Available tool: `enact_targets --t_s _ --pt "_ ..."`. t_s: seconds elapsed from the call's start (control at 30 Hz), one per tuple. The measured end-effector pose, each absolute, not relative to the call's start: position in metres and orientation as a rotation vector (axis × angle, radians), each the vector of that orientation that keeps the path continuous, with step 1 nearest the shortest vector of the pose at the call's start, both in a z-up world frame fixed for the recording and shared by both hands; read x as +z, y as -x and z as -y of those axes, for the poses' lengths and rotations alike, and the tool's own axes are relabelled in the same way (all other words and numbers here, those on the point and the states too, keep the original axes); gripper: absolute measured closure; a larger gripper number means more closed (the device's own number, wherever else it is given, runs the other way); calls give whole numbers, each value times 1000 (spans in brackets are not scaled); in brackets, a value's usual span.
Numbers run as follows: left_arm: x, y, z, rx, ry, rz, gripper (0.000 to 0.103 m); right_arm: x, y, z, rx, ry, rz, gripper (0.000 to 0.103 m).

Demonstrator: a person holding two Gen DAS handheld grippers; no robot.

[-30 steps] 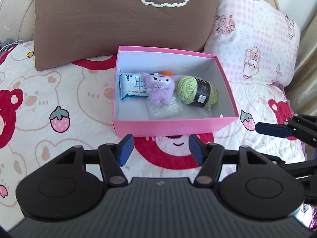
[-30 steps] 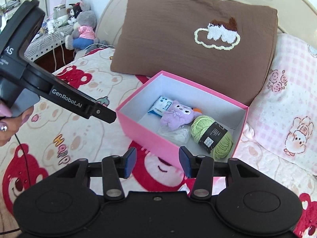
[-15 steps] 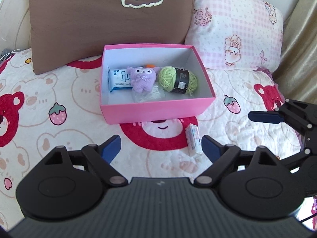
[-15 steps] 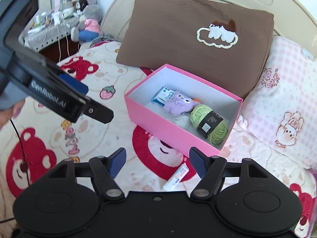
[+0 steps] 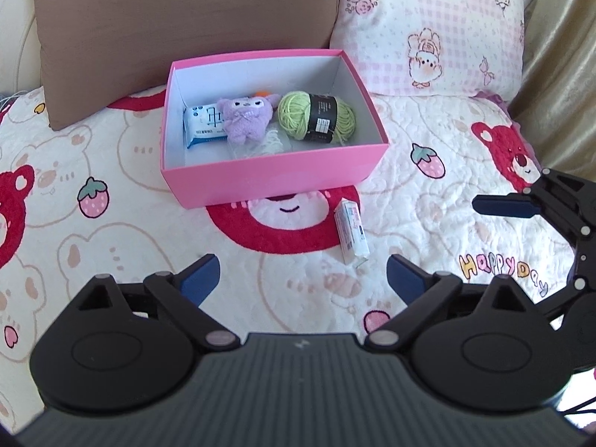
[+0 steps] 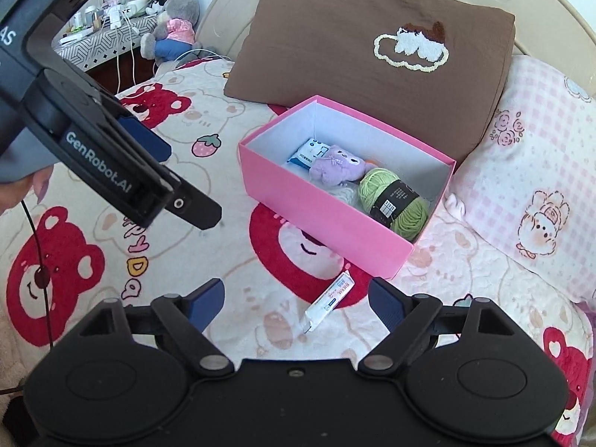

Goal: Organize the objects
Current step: 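Withdraw the left tool from the box toward the white packet, then lower the open left tool over the white-blue packet on the quilt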

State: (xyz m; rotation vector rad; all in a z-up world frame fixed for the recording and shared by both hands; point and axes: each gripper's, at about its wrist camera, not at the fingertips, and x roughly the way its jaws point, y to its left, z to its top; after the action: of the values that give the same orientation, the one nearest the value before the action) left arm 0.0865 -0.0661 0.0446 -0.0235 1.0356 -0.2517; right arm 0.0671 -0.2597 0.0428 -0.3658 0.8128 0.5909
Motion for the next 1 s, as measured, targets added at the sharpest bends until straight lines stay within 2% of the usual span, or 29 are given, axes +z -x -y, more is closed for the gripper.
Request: enact_targets --t_s 0.6,0.77,1.0 --pt "12 -93 103 -327 40 -1068 6 22 -67 269 606 387 -827 15" --pt "-1 -100 110 -379 45 -1056 6 11 -70 267 596 356 -794 15" --pt "-32 -113 102 -363 92 -1067 10 -21 -72 247 607 464 -783 13"
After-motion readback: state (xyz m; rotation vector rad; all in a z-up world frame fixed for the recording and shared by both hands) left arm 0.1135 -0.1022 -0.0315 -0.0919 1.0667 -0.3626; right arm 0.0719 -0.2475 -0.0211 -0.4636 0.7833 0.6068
